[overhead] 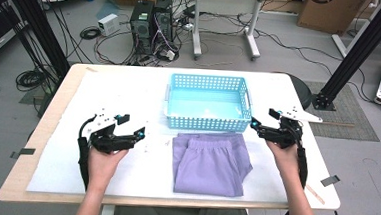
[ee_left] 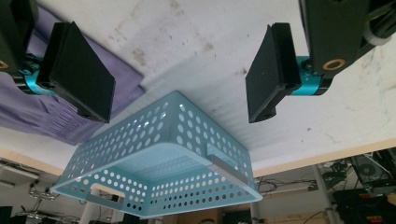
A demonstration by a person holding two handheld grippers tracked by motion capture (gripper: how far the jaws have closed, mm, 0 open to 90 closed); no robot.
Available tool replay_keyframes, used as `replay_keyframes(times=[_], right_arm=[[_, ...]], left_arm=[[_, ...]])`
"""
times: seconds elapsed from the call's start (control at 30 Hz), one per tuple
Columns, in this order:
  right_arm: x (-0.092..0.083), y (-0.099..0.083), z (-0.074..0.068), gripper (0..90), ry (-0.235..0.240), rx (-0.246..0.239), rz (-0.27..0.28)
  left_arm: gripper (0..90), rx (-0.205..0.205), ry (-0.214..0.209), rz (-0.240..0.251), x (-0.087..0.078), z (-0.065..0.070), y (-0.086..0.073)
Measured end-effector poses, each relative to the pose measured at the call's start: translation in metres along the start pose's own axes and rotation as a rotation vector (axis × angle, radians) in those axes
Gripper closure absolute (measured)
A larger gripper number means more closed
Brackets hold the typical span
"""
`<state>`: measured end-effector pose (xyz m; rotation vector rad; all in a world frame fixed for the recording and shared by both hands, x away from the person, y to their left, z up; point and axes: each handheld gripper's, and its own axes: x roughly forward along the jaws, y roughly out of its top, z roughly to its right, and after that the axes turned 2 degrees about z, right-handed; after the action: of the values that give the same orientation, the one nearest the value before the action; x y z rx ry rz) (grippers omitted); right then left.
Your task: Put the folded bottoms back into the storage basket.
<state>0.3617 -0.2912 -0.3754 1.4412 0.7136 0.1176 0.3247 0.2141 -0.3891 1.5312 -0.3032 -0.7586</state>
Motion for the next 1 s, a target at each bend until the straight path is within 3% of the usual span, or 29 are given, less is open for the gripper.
replay_keyframes(times=[0.03,0.1,0.17,0.27,0.3,0.47,0.67,0.8,0.83,1.0], right_arm=[[0.009,0.003,0.001,21.3,0.03,-0.009,0.006],[0.012,0.005,0.001,21.3,0.039,0.0,-0.006],[0.02,0.007,0.003,21.3,0.066,0.002,-0.015],[0.023,0.008,0.004,21.3,0.068,-0.018,-0.018],[0.023,0.008,0.004,21.3,0.068,-0.015,-0.018],[0.023,0.012,0.002,21.2,0.084,-0.033,-0.005],[0.037,0.009,0.003,21.1,0.105,-0.046,-0.04],[0.042,0.006,0.002,21.2,0.108,-0.055,-0.059],[0.043,0.005,0.002,21.2,0.109,-0.048,-0.061],[0.041,-0.002,0.004,21.2,0.096,-0.045,-0.065]], left_arm=[[24.2,0.005,-0.006,-0.009,0.005,-0.002,0.002],[24.2,-0.004,-0.02,-0.023,0.012,-0.006,0.006],[24.2,-0.007,-0.028,-0.009,0.018,-0.009,0.008],[24.2,-0.01,-0.028,0.004,0.022,-0.008,0.007],[24.2,-0.004,-0.033,-0.014,0.024,-0.007,0.009],[24.1,0.024,-0.04,0.005,0.029,-0.004,0.016],[24.2,0.042,-0.08,-0.034,0.055,-0.005,0.012],[24.2,0.036,-0.116,-0.043,0.071,-0.007,0.008],[24.1,0.015,-0.121,-0.046,0.075,-0.008,0.006],[24.2,0.004,-0.121,-0.053,0.074,-0.006,0.004]])
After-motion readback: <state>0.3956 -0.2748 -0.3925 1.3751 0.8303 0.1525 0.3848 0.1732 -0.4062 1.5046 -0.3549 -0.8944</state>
